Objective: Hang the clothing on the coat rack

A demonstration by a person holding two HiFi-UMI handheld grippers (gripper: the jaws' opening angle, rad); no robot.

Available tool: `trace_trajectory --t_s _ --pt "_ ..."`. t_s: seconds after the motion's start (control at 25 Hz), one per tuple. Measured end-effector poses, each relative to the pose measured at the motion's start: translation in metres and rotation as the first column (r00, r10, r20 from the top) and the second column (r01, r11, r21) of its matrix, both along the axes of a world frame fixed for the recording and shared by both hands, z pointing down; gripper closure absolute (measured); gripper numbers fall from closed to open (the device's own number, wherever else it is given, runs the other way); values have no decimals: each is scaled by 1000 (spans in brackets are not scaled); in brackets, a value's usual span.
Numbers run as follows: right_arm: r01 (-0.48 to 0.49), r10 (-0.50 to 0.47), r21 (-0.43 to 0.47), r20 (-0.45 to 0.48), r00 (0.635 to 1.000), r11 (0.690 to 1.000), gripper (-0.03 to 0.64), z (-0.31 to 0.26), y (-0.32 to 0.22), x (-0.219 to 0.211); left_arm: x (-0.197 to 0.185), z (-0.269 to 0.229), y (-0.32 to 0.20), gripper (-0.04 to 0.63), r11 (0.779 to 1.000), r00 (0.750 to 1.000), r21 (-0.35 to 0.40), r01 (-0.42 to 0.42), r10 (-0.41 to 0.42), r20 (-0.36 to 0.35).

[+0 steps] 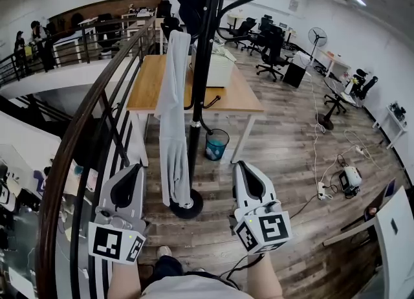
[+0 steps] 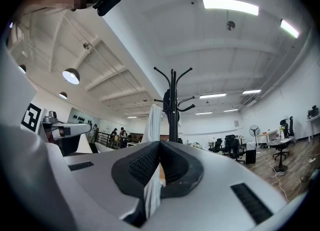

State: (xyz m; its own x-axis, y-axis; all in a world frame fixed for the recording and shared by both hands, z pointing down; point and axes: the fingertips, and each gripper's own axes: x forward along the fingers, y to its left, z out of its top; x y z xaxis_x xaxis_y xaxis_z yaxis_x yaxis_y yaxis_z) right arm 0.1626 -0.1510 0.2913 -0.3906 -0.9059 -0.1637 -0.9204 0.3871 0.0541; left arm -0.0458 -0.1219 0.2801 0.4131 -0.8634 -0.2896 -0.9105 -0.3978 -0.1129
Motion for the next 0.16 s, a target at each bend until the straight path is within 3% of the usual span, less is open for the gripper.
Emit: trace_trajectory --t_s 0.16 --pt "-3 3 -3 4 1000 1000 615 -2 5 5 5 -3 4 588 1000 1000 -2 -2 2 3"
